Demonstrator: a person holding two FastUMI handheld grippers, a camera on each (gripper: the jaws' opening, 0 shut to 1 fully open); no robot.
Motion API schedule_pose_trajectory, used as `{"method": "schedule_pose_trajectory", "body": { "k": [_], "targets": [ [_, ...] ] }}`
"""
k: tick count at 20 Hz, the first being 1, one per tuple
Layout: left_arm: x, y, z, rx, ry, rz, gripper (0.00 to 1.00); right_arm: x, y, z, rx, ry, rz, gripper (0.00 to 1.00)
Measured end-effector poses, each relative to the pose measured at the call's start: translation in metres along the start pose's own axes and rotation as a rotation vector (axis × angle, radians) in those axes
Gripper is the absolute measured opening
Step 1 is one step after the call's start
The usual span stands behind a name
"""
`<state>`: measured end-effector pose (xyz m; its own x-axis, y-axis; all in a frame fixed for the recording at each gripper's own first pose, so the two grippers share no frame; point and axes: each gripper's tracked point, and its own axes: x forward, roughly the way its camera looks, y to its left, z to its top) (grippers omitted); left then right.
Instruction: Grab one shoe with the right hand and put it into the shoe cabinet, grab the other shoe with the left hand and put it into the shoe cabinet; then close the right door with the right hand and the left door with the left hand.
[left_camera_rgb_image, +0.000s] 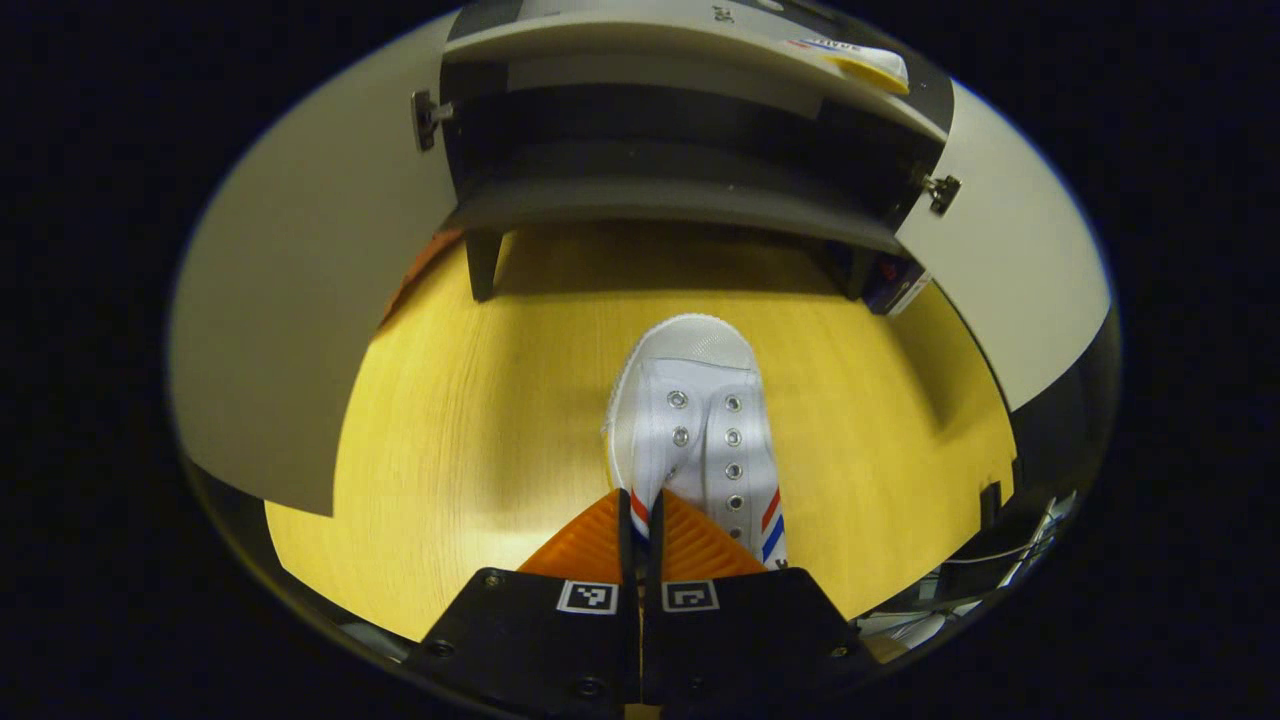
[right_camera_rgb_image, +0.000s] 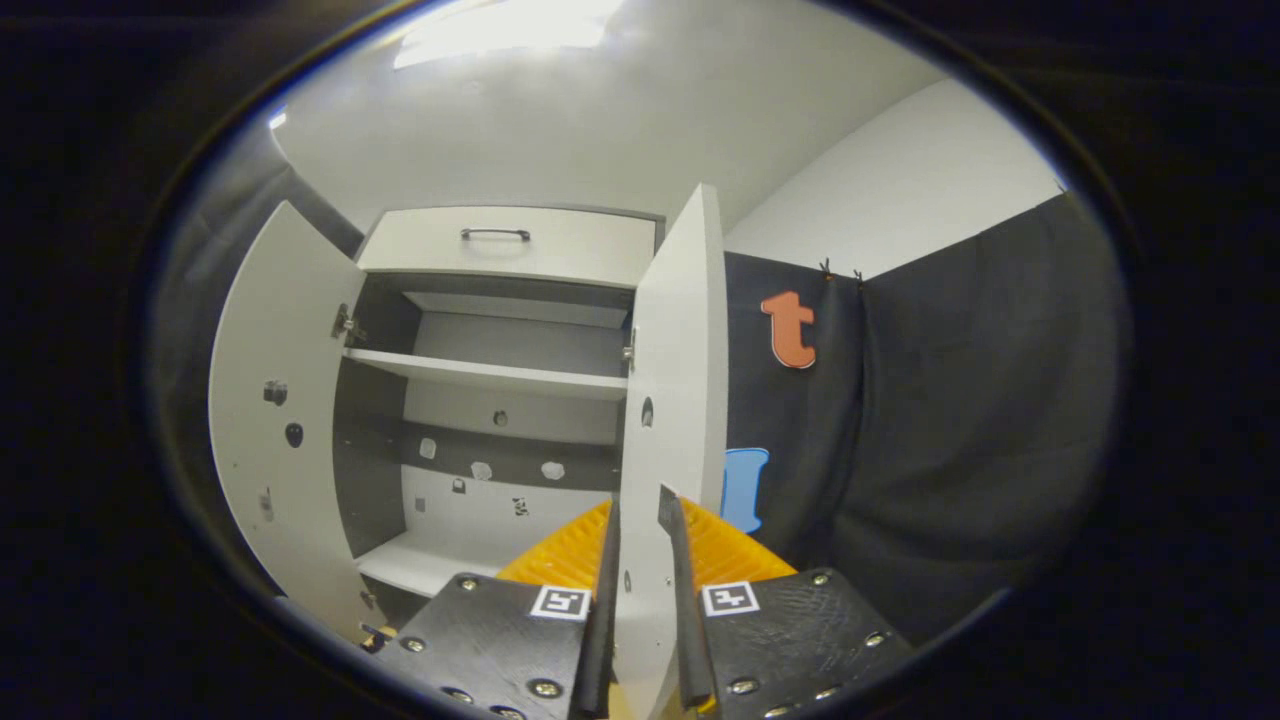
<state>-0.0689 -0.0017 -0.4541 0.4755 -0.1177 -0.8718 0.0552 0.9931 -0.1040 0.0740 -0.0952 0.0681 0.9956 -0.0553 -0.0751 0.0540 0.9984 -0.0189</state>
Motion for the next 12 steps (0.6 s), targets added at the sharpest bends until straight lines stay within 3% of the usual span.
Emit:
{"method": "schedule_pose_trajectory", "body": {
  "k": [12],
  "targets": [
    [-0.001, -0.002, 0.004, 0.025, -0.451, -0.026, 0.01, -0.015, -0.034, 0.019, 0.055, -0.051, -0.004, 0.26]
  ]
}}
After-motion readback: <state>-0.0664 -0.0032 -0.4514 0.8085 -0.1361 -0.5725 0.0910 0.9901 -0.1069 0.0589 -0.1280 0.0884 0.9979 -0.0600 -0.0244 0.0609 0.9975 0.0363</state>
